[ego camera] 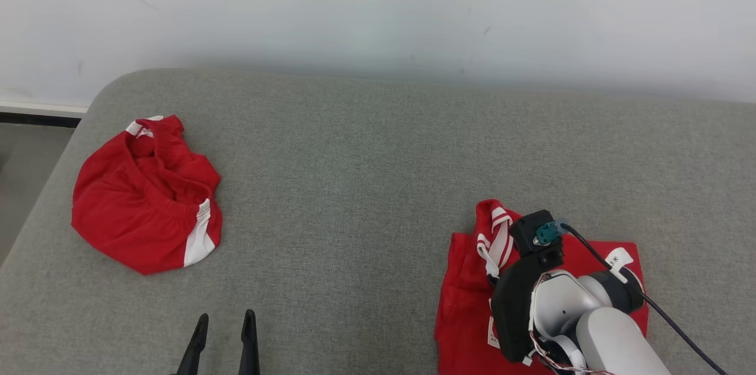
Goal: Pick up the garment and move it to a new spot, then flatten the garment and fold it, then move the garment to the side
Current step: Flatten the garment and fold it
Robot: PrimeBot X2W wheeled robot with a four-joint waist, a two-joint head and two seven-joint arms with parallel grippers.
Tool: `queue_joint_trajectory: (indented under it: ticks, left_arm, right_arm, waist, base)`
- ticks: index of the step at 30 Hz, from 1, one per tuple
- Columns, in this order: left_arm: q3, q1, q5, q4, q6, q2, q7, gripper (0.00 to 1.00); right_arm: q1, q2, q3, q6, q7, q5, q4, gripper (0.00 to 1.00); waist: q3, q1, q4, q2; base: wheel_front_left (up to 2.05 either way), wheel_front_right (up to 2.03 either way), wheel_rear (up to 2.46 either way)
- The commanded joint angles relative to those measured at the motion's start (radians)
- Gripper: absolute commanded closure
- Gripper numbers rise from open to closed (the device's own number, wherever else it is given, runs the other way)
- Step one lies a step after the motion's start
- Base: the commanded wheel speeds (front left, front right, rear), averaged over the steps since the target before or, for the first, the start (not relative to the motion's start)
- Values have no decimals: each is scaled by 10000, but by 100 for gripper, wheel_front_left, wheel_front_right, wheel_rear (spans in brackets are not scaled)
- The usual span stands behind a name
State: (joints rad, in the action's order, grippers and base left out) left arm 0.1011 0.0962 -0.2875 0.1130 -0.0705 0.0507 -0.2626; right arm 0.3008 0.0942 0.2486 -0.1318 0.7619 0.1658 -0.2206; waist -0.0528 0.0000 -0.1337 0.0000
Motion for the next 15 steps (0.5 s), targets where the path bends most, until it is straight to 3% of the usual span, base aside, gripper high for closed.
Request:
queue_joint_trajectory:
  ticks: [1,4,5,6,7,15]
  left_arm:
    - [16,57,64,12,-15,-8,-28,0]
    - [20,140,31,-4,-1,-8,-28,0]
    - [32,163,15,-14,11,-8,-28,0]
    - [33,187,-3,-23,26,-6,-28,0]
    - [35,213,-18,-28,39,-6,-28,0]
    - [26,271,5,-10,94,-7,-28,0]
  right_arm:
    - [90,-78,84,24,-85,41,-158,100]
    - [182,-132,253,24,-169,89,-534,100]
    - [215,-140,288,24,-217,105,-621,95]
    - [235,-157,331,24,-260,121,-699,29]
    - [252,-180,366,24,-323,189,-762,0]
    - [517,-337,87,24,-1673,1158,-201,0]
  waist:
    - [84,0,-106,0]
    - [111,0,-144,0]
    - [120,0,-146,0]
    - [125,0,-141,0]
    - [131,0,-127,0]
    - [307,0,166,0]
  base:
    - [0,0,0]
    - [0,0,0]
    - [0,0,0]
    - [0,0,0]
    - [0,0,0]
    - [0,0,0]
